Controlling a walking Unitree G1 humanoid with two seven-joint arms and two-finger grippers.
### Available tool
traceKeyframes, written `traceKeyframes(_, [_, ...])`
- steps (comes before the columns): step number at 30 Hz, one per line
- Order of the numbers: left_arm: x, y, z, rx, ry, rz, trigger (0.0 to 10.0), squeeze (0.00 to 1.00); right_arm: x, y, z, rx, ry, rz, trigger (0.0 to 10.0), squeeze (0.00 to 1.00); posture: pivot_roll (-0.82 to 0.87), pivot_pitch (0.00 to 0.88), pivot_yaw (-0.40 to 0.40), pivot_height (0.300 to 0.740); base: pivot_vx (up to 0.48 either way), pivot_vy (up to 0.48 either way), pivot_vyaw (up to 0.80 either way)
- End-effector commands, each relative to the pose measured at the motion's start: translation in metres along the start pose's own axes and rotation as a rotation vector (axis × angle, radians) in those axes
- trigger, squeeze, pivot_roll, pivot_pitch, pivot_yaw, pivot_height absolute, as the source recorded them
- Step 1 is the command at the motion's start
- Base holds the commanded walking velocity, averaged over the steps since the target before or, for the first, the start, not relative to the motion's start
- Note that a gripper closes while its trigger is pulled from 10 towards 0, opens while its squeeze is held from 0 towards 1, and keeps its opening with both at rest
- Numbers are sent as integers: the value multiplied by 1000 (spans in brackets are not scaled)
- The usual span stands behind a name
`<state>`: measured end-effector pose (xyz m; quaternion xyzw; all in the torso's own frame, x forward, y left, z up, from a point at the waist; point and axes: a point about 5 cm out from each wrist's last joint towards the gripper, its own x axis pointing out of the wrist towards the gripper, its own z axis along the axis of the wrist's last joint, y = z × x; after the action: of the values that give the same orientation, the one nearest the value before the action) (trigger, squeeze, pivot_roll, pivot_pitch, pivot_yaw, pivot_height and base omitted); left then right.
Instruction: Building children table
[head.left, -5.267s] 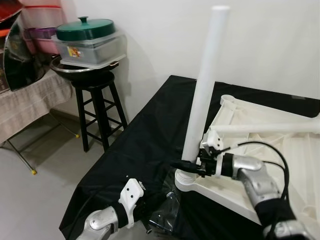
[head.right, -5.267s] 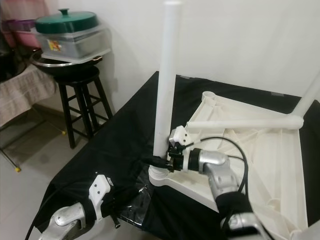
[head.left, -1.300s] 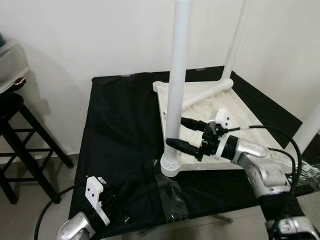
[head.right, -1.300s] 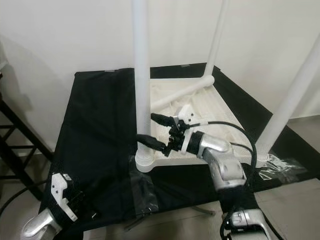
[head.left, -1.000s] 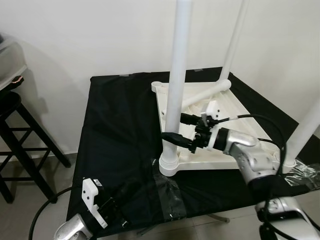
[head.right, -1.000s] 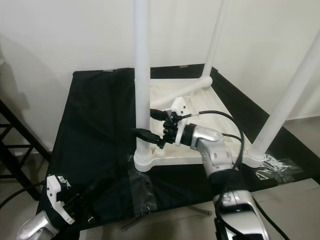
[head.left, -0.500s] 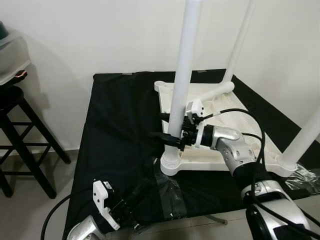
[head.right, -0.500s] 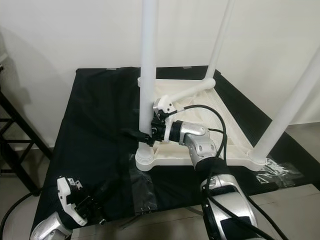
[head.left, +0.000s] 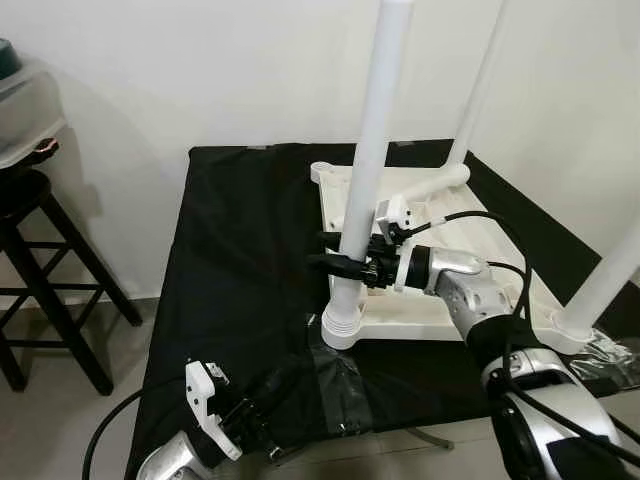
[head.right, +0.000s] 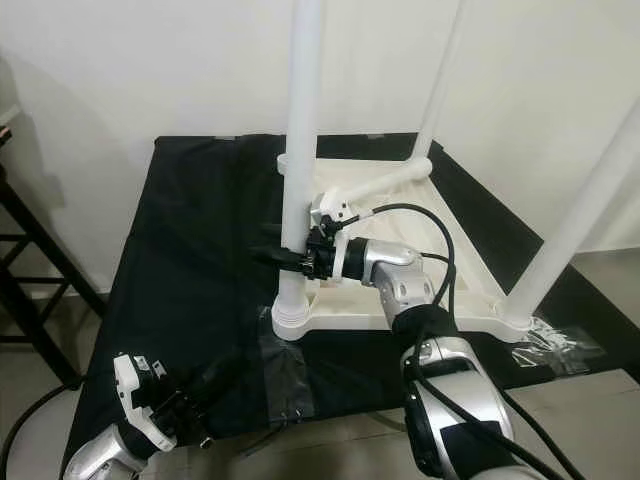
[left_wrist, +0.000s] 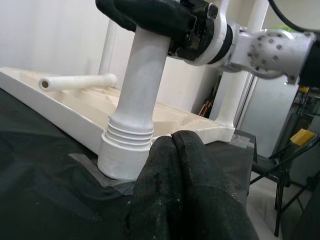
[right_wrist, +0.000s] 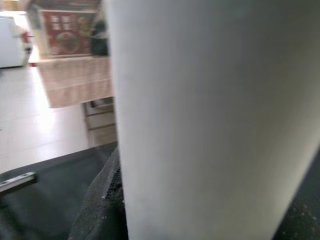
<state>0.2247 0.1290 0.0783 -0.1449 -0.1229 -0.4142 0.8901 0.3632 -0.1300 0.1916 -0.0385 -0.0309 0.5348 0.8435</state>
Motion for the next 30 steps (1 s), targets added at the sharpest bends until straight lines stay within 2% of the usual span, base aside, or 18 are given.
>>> traceKeyframes(1, [-3, -2, -5, -36, 18, -8, 10000, 0, -8, 13, -34, 34, 119, -152, 0, 0, 65, 0, -78, 740, 0, 0, 0])
traceKeyframes(2, [-3, -2, -5, -41, 18, -11, 10000, 0, -8, 21, -43, 49, 138, -200, 0, 0, 65, 0, -78, 740, 0, 0, 0])
traceKeyframes(3, [-3, -2, -5, -41, 18, -11, 10000, 0, -8, 21, -43, 49, 138, -200, 0, 0, 65, 0, -78, 740, 0, 0, 0])
traceKeyframes(4, [-4, -2, -5, -45, 20, -15, 10000, 0, -6, 29, -62, 134, 151, -536, 0, 0, 41, 0, -66, 740, 0, 0, 0])
traceKeyframes(5, [-5, -2, -4, -53, 23, -21, 10000, 0, -12, 58, -86, 186, 217, -650, 0, 0, 47, 0, -65, 740, 0, 0, 0])
traceKeyframes(6, [-5, -2, -4, -53, 23, -21, 10000, 0, -12, 58, -86, 186, 217, -650, 0, 0, 47, 0, -65, 740, 0, 0, 0])
traceKeyframes(8, [-7, -1, -4, -59, 31, -32, 10000, 0, -24, 96, -108, 251, 299, -758, 0, 0, 21, 0, -38, 740, 0, 0, 0])
traceKeyframes(9, [-8, 0, -4, -58, 36, -37, 10000, 0, -28, 104, -112, 270, 316, -739, 0, 0, 21, 0, -38, 740, 0, 0, 0])
traceKeyframes(10, [-8, 0, -4, -58, 36, -37, 10000, 0, -28, 104, -112, 270, 316, -739, 0, 0, 21, 0, -38, 740, 0, 0, 0])
traceKeyframes(11, [-8, 1, -4, -60, 39, -41, 10000, 0, -35, 102, -111, 234, 340, -744, 0, 0, -2, 0, -20, 740, 0, 0, 0])
traceKeyframes(14, [-7, 1, -5, -69, 48, -58, 10000, 0, -53, 93, -106, 206, 389, -767, 0, 0, -5, 0, -24, 740, 0, 0, 0])
traceKeyframes(20, [-7, 2, -4, -72, 45, -54, 10000, 0, -59, 96, -102, 199, 458, -844, 0, 0, -6, 0, -22, 740, 0, 0, 0])
traceKeyframes(21, [-7, 2, -4, -73, 45, -53, 10000, 0, -60, 94, -98, 201, 464, -873, 10000, 0, -3, 0, -18, 740, 0, 0, 0])
traceKeyframes(23, [-8, 2, -5, -75, 45, -54, 10000, 0, -61, 94, -95, 202, 466, -899, 10000, 0, -2, 0, -19, 740, 0, 0, 0])
traceKeyframes(24, [-8, 2, -5, -78, 47, -57, 10000, 0, -60, 93, -90, 218, 451, -899, 10000, 1000, 3, 0, -14, 740, 0, 0, 0])
traceKeyframes(28, [-8, 2, -5, -81, 50, -61, 10000, 0, -59, 93, -85, 237, 435, -893, 10000, 1000, 3, 0, -14, 740, 0, 0, 0])
traceKeyframes(29, [-7, 3, -5, -86, 52, -65, 10000, 0, -43, 69, -52, 178, 234, -661, 10000, 835, 18, 0, -12, 740, 0, 0, 0])
traceKeyframes(30, [-7, 3, -5, -86, 52, -65, 10000, 0, -43, 69, -52, 178, 234, -661, 10000, 835, 18, 0, -12, 740, 0, 0, 0])
